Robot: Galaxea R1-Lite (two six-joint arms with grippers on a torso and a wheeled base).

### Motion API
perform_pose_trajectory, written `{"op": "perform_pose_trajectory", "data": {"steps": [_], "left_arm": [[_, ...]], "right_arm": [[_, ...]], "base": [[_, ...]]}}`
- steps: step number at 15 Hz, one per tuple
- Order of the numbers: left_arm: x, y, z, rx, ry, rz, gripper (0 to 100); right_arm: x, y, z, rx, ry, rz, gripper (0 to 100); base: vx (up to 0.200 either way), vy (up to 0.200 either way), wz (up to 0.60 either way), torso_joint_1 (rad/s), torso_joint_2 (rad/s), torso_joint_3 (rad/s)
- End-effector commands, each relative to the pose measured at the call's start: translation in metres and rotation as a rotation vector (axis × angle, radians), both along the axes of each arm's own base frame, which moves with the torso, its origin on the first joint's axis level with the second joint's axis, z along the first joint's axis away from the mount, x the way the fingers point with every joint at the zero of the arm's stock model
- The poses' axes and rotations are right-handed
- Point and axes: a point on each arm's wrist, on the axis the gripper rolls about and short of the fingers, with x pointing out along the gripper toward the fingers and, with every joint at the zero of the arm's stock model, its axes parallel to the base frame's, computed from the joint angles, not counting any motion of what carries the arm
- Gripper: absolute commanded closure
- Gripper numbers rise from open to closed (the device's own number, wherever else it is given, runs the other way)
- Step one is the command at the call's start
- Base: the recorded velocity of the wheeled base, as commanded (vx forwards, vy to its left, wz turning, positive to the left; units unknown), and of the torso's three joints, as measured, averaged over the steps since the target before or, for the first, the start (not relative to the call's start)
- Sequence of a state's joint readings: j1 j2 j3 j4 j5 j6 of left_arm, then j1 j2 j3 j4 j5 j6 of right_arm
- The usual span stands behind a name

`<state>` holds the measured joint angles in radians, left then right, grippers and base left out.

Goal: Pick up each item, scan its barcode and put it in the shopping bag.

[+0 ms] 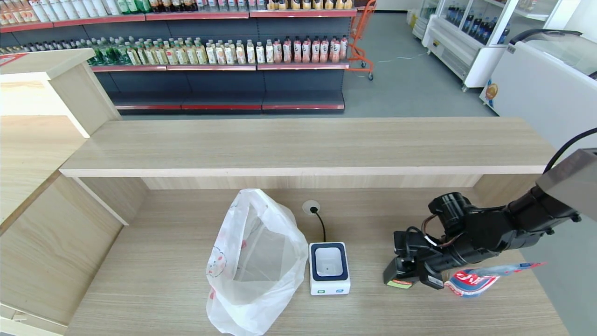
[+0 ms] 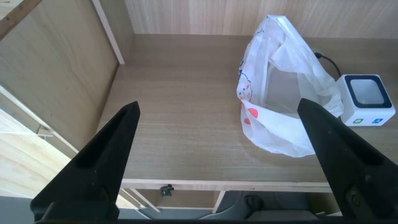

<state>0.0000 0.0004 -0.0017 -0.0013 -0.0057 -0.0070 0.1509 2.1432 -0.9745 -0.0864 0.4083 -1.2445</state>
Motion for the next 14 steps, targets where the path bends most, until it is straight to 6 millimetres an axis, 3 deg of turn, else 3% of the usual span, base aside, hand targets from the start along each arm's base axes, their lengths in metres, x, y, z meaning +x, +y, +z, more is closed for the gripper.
{"op": "perform_pose_trajectory", "data": {"steps": [1,4,6,8,11,14], "left_arm": [[0.000,0.000,0.000,-0.001,-0.001,0.000,0],[0.000,0.000,0.000,-0.001,-0.001,0.000,0],[0.000,0.000,0.000,-0.001,-0.001,0.000,0],[0.000,0.000,0.000,-0.001,-0.001,0.000,0],[0.000,0.000,0.000,-0.001,-0.001,0.000,0],[0.000,0.000,0.000,-0.001,-0.001,0.000,0]], "right_arm": [[-0.001,0.000,-0.002,-0.006,0.006,-0.002,100],[0.001,0.000,0.011,0.011,-0.033,-0.011,100],[-0.001,-0.001,0.034,0.085,-0.059,-0.080,100],[-0.007,-0.008,0.061,0.219,-0.013,-0.273,100],[-0.032,-0.011,0.096,0.392,0.068,-0.501,100],[-0.066,-0.016,0.114,0.429,0.051,-0.527,100]], "base": [[0.000,0.000,0.00,0.000,0.00,0.000],[0.000,0.000,0.00,0.000,0.00,0.000],[0.000,0.000,0.00,0.000,0.00,0.000],[0.000,0.000,0.00,0.000,0.00,0.000],[0.000,0.000,0.00,0.000,0.00,0.000],[0.000,0.000,0.00,0.000,0.00,0.000]]}}
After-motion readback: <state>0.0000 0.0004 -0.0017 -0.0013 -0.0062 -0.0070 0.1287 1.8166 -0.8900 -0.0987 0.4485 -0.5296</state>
